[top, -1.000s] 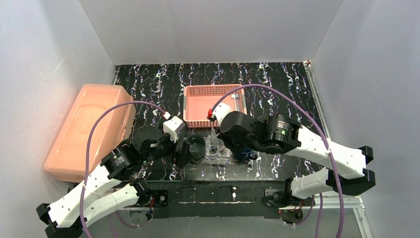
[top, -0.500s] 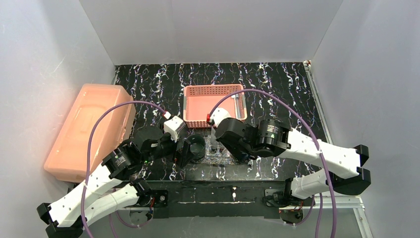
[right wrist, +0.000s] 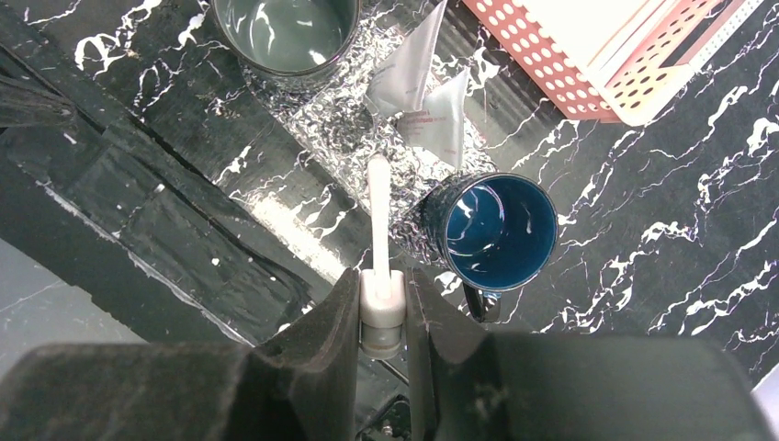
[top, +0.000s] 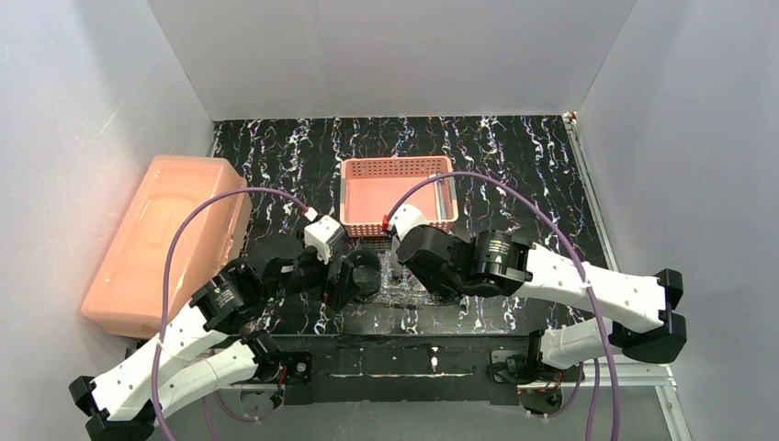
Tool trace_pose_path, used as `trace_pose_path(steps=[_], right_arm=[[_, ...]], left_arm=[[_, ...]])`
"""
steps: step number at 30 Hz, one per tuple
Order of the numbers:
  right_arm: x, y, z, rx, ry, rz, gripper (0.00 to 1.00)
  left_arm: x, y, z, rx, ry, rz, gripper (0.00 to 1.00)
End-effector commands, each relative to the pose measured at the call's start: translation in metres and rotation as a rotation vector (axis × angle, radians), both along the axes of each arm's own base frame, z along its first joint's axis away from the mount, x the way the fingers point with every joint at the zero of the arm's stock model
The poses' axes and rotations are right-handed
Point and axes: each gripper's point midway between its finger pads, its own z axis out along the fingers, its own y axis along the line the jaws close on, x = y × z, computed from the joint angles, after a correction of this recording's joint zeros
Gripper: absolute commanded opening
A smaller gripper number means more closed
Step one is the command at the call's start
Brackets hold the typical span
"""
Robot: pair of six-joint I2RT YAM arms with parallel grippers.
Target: Prepare toiletry sets of a toothbrush and toothpaste on the tray
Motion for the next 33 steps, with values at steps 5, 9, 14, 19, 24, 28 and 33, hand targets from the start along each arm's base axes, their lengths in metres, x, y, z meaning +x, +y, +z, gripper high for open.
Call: trace_pose_path(steps=[5,9,14,19,24,28,33], right_arm=[[0.012,0.007,0.003,0.087,-0.073,-0.047,0.01],[0.013,0.006,-0.007,0.119,-0.080,-0.072,0.01],[0.016,0.004,-0.023,0.153,-0.087,-0.113,0.01],[0.017,0.003,-0.032,0.153,-0.088,-0.133,0.01],[0.019,0.001,-0.038,0.163,-0.095,-0.146,0.01],[0.021,0.000,-0.040,0.162,-0.101,-0.156,0.01],[0.021,0.001,-0.044,0.164,-0.102,-0.159,0.01]], left_arm=[[0.003,0.000,0.000,0.002,-0.009,0.001,0.98],[0.003,0.001,0.000,-0.001,-0.011,0.002,0.98],[0.003,0.001,0.000,-0.003,-0.010,0.003,0.98],[0.003,0.001,0.000,-0.005,-0.009,0.001,0.98],[0.004,0.001,0.000,-0.004,-0.009,0.004,0.98],[0.004,0.000,0.001,-0.004,-0.008,0.001,0.98],[0.004,0.000,0.001,-0.009,-0.010,0.002,0.98]])
